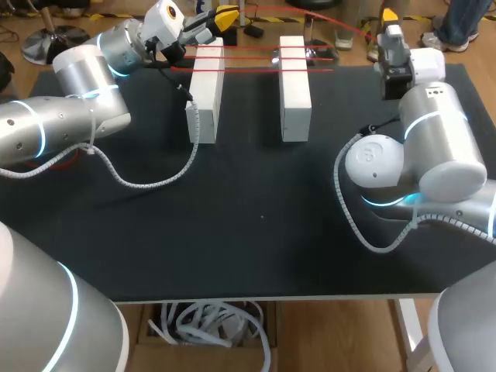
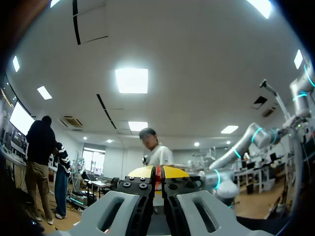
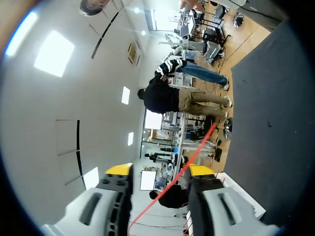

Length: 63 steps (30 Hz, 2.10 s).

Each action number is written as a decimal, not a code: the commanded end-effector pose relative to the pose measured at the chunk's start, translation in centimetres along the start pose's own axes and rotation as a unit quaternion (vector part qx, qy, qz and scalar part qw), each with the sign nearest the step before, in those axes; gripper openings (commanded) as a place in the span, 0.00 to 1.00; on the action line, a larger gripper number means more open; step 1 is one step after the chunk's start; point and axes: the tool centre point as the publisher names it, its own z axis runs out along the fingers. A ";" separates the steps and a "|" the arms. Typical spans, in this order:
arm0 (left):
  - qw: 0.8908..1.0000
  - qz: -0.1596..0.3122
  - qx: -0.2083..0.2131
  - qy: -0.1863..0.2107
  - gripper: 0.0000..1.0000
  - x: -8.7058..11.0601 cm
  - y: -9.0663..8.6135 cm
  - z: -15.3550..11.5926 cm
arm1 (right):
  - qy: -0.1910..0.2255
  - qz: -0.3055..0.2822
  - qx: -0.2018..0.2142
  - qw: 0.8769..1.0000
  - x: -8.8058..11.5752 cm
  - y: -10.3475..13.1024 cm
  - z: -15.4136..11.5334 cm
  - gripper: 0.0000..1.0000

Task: Grab the tape and strap the tape.

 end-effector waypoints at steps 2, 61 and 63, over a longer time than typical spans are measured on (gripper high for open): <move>1.000 0.000 0.001 0.002 0.00 -0.1 0.1 -0.1 | -0.005 -0.004 0.000 1.000 0.3 0.2 0.0 0.37; 1.000 0.000 0.001 0.002 0.00 -0.1 0.1 -0.1 | -0.003 -0.062 0.029 0.998 0.3 -0.4 -0.6 0.00; 1.000 0.000 0.001 0.002 0.00 -0.1 0.1 -0.1 | -0.009 -0.080 0.034 0.996 0.3 -0.3 -0.7 0.00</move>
